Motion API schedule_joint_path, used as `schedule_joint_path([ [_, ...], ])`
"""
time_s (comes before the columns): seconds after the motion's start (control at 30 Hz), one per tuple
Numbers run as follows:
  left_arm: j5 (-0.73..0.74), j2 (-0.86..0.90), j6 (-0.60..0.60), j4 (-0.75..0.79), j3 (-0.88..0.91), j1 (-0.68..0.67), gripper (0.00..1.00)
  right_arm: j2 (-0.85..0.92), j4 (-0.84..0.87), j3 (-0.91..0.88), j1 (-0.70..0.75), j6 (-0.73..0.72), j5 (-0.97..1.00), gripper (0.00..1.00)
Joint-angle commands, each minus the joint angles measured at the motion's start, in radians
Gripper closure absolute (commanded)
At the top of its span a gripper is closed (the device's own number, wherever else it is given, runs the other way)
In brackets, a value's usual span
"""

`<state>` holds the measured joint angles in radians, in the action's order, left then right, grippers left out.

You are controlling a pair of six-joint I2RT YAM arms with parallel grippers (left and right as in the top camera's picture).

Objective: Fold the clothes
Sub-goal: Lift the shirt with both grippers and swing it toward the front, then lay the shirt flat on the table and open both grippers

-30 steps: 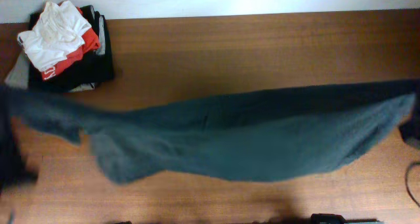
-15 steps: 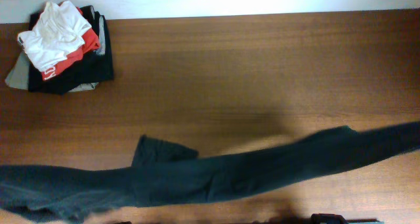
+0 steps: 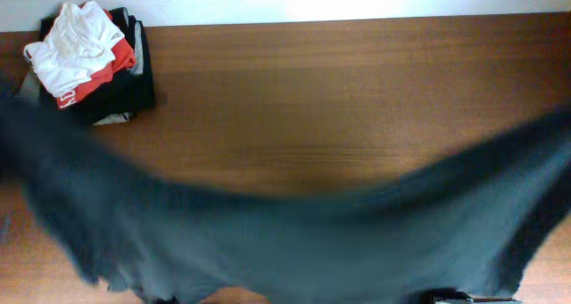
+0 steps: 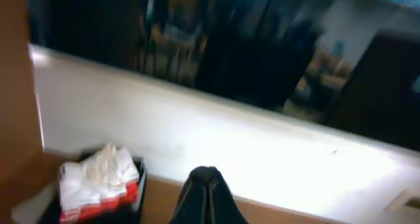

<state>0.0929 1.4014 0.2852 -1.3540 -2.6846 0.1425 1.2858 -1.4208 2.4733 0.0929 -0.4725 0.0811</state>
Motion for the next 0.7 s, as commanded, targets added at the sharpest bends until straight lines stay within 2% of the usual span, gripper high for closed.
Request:
schedule_joint_path([
  [0.0,-0.008,0.294,0.010,0.115,0.092,-0.002,0.99,0.230,0.068,-0.012,0.006,-0.006,0.097,0.96],
  [0.17,-0.008,0.612,0.010,0.257,0.092,-0.041,0.99,0.493,0.196,-0.012,0.007,0.013,0.096,0.96],
  [0.57,-0.023,1.166,0.017,0.707,0.092,-0.204,0.99,0.999,0.418,-0.012,0.008,0.013,0.089,0.96],
  [0.6,-0.023,1.194,0.017,0.731,0.092,-0.212,0.95,1.024,0.426,-0.012,0.009,0.013,0.089,0.86],
  [0.63,-0.023,1.226,0.016,0.748,0.092,-0.219,0.86,1.047,0.432,-0.012,0.009,0.013,0.089,0.55],
  [0.67,-0.023,1.262,0.017,0.760,0.092,-0.228,0.48,1.080,0.433,-0.012,0.011,0.013,0.089,0.01],
])
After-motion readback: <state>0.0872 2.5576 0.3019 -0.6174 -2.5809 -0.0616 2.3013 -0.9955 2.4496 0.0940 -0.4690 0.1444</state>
